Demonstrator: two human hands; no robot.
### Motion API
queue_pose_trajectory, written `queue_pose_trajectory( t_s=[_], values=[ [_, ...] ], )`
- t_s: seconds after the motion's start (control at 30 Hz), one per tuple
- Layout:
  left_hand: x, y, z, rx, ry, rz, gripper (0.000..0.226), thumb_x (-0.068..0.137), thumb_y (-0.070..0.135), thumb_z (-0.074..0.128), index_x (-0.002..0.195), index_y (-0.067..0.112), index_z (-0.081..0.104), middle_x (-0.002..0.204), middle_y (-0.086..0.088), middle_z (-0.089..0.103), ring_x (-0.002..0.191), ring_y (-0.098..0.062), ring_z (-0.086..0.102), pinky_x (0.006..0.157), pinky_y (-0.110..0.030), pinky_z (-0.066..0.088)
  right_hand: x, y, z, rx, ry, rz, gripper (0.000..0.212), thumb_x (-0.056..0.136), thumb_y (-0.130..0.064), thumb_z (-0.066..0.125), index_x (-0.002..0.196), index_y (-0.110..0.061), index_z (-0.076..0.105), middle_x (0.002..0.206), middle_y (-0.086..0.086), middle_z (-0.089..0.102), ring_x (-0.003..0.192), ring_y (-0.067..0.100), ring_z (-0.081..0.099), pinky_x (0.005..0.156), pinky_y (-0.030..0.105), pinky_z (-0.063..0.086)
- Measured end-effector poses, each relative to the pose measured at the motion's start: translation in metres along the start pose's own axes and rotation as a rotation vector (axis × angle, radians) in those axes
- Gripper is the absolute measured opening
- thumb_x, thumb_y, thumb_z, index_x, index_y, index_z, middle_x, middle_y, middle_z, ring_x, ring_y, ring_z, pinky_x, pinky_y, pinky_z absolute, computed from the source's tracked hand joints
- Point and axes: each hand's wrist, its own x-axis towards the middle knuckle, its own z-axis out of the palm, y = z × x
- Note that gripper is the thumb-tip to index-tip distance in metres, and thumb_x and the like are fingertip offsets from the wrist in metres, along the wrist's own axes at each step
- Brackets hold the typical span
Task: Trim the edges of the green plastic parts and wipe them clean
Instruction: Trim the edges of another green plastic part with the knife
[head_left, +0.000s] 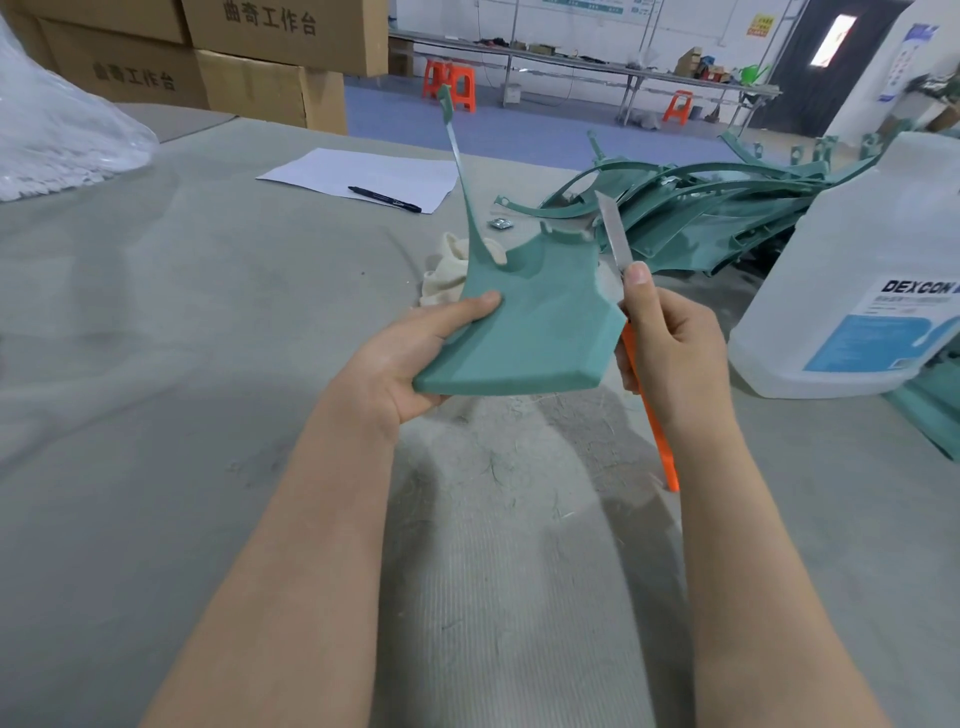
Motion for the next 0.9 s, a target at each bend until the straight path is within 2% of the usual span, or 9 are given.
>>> queue_pose_trajectory(
  t_s=[0.13, 0.47, 0.7, 0.77, 0.9],
  values=[
    [-0.0016, -0.0003, 0.0011, 0.006, -0.051, -0.023, 0.025, 0.068, 0.028, 0.070, 0.090, 0.015, 0.070, 0.081, 0.000, 0.075, 0.065, -0.011, 0.071, 0.052, -0.019, 0.054, 0.0010, 0.0022, 0.0014, -0.027, 0.003, -0.024, 0.057, 0.098, -0.052, 0.043, 0.044, -0.036, 0.049, 0.039, -0.012, 0.041, 0.041, 0.008, 0.037, 0.053, 0.027, 0.033],
    [-0.0004, -0.0008, -0.0018, -0.024, -0.062, -0.051, 0.032, 0.063, 0.026, 0.073, 0.093, 0.014, 0.070, 0.083, -0.001, 0.075, 0.066, -0.011, 0.071, 0.055, -0.020, 0.056, 0.0020, 0.0030, 0.0028, -0.068, -0.023, -0.075, 0.055, 0.098, -0.052, 0.044, 0.046, -0.035, 0.046, 0.043, -0.010, 0.039, 0.049, 0.015, 0.039, 0.058, 0.033, 0.035],
    [-0.0008, -0.0001, -0.0026, -0.036, -0.052, -0.036, 0.033, 0.063, 0.027, 0.073, 0.093, 0.014, 0.070, 0.084, -0.001, 0.074, 0.067, -0.011, 0.071, 0.056, -0.020, 0.056, -0.0008, 0.0004, 0.0008, -0.022, -0.133, -0.096, 0.058, 0.102, -0.045, 0.041, 0.045, -0.034, 0.044, 0.042, -0.010, 0.040, 0.041, 0.007, 0.035, 0.048, 0.022, 0.031],
    [-0.0015, 0.0002, -0.0022, -0.044, -0.037, -0.032, 0.029, 0.063, 0.026, 0.072, 0.090, 0.015, 0.070, 0.081, -0.001, 0.074, 0.064, -0.011, 0.071, 0.054, -0.020, 0.056, -0.0022, -0.0005, -0.0003, 0.002, -0.176, -0.086, 0.056, 0.102, -0.044, 0.041, 0.048, -0.030, 0.045, 0.044, -0.008, 0.040, 0.041, 0.008, 0.034, 0.046, 0.020, 0.031],
    [-0.0022, 0.0003, -0.0030, -0.047, -0.025, -0.021, 0.029, 0.063, 0.027, 0.072, 0.089, 0.014, 0.070, 0.080, -0.001, 0.074, 0.064, -0.012, 0.071, 0.053, -0.020, 0.055, -0.0052, -0.0032, -0.0043, 0.032, -0.264, -0.058, 0.054, 0.101, -0.046, 0.041, 0.061, -0.011, 0.051, 0.049, 0.005, 0.041, 0.042, 0.013, 0.035, 0.045, 0.021, 0.033]
  ],
)
